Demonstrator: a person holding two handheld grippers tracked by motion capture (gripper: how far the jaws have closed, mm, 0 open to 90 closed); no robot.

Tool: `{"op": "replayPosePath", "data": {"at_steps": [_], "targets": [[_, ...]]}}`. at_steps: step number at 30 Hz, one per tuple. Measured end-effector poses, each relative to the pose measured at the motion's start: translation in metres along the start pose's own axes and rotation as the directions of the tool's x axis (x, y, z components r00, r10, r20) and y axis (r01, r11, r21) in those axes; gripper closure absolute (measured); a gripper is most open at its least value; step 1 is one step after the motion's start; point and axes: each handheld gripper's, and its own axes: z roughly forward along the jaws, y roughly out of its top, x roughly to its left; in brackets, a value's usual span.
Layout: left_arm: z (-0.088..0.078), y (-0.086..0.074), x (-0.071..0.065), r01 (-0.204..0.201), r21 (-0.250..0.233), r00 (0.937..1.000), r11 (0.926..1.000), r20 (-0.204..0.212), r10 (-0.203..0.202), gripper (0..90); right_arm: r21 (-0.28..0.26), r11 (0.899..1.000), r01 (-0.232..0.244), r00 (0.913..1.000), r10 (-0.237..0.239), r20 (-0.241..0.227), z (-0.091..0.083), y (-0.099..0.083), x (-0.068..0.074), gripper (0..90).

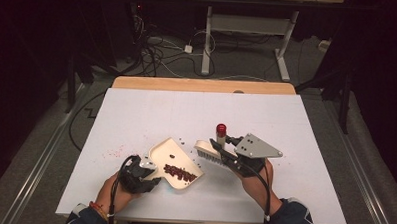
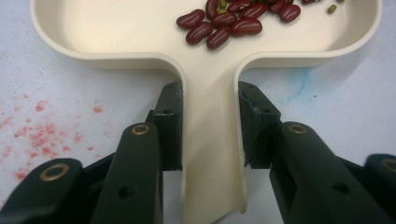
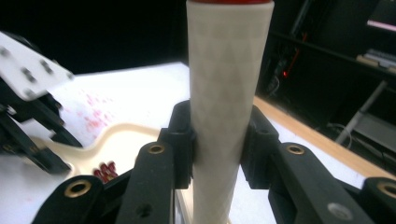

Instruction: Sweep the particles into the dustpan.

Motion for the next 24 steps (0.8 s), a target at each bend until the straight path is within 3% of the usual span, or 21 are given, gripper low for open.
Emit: {"op": "replayPosePath", "data": {"at_steps": [2,6,8,10,14,17,21,24], "targets": [[-0.001,-0.001,0.0,0.001,0.0,1.0,1.0,-0.004,-0.001,63.1,0.024,1.0,0.005,1.0,-0.005,0.0,0.003,-0.003,0.0,69.8],[-0.001,-0.002,0.002,0.005,-0.001,1.0,1.0,-0.004,-0.005,63.1,0.077,0.997,0.015,0.9967,-0.009,-0.08,0.003,0.0,0.012,69.7],[-0.001,-0.003,0.002,0.007,-0.004,1.0,1.0,-0.005,-0.007,63.1,0.074,0.997,0.024,0.9953,-0.017,-0.095,0.003,0.002,0.016,69.7],[-0.001,-0.003,0.002,0.007,-0.005,1.0,1.0,-0.004,-0.007,63.1,0.065,0.998,0.02,0.99,-0.011,-0.141,0.004,0.005,0.028,69.8],[0.0,-0.003,0.002,0.008,-0.006,1.0,0.9999,-0.002,-0.008,63.1,0.047,0.999,0.018,0.9882,-0.011,-0.153,0.002,0.007,0.032,69.8],[-0.001,-0.004,0.002,0.007,-0.008,1.0,0.9999,-0.004,-0.007,63.1,0.027,1.0,-0.017,0.9867,0.021,-0.161,-0.001,0.01,0.029,69.8],[-0.001,-0.004,0.003,0.008,-0.007,1.0,0.9999,-0.001,-0.008,63.1,0.006,1.0,0.009,0.993,-0.008,-0.118,-0.005,0.011,0.022,69.8],[-0.001,-0.004,0.003,0.012,-0.008,0.9999,0.9999,0.002,-0.012,63.1,-0.007,1.0,0.0,0.9944,-0.001,-0.105,-0.005,0.01,0.017,69.8]]}}
